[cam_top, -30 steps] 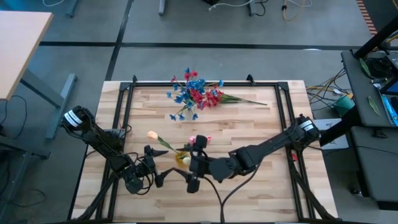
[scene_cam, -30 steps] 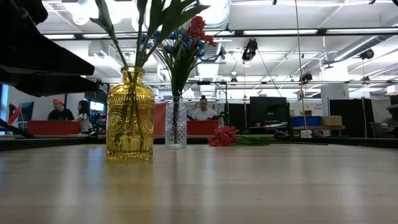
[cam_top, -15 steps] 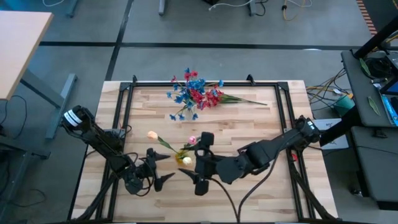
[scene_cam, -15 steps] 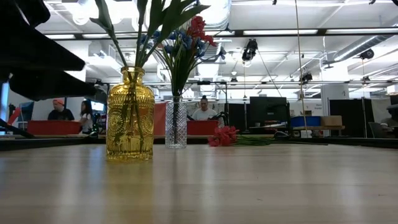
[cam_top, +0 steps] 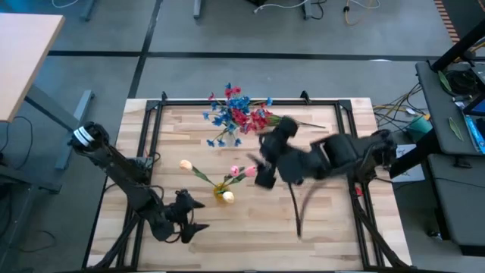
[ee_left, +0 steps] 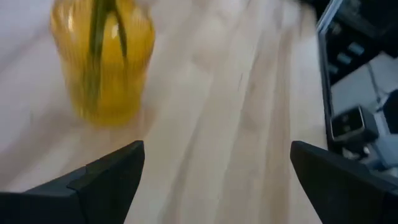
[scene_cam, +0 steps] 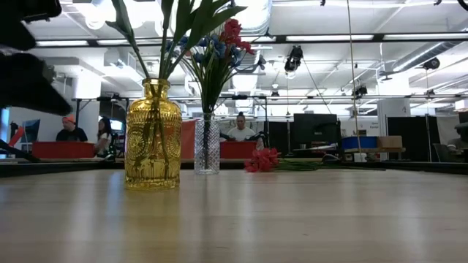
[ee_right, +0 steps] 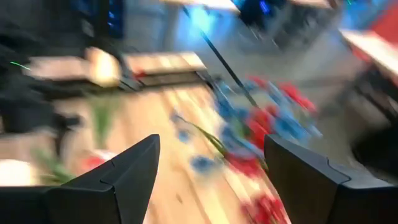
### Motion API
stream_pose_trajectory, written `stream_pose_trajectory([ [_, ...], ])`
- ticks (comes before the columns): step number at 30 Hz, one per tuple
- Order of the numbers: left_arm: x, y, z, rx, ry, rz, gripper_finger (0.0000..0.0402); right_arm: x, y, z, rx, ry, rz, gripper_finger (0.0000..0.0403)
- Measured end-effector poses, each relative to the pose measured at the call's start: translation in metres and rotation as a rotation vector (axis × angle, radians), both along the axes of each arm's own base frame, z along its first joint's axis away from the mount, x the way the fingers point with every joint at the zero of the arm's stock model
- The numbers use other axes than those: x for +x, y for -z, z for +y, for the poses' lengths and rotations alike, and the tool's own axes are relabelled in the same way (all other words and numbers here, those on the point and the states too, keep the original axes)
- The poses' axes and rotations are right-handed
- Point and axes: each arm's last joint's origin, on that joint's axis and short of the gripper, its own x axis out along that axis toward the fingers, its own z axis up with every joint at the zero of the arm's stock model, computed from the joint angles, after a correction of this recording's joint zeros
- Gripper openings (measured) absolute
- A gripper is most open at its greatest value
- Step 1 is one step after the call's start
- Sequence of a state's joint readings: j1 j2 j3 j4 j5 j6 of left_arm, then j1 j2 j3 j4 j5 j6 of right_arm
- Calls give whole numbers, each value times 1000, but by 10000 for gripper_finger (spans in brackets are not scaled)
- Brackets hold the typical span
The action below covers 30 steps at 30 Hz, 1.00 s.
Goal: Sort flowers into vase by color
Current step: Put the red flowers into the transparent vase
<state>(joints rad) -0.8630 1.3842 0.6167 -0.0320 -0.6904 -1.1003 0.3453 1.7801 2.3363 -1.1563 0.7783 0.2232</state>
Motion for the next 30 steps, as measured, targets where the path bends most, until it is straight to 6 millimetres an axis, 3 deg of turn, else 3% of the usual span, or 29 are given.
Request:
stream_pose_trajectory([
  [4,-3,-19,-9,-43,-5,148,386,-9,7,-35,45,141,107,276],
  [11,-14,-69,-18,134,-10,254,386,-18,22,-94,74,314,320,274],
  [17,-26,-98,-23,320,51,146,386,-37,27,-107,48,322,376,269],
  [24,-35,-121,-6,461,89,34,372,-61,58,-135,84,392,431,265],
  [30,-48,-149,17,520,85,-78,359,-74,104,-181,286,392,409,249],
])
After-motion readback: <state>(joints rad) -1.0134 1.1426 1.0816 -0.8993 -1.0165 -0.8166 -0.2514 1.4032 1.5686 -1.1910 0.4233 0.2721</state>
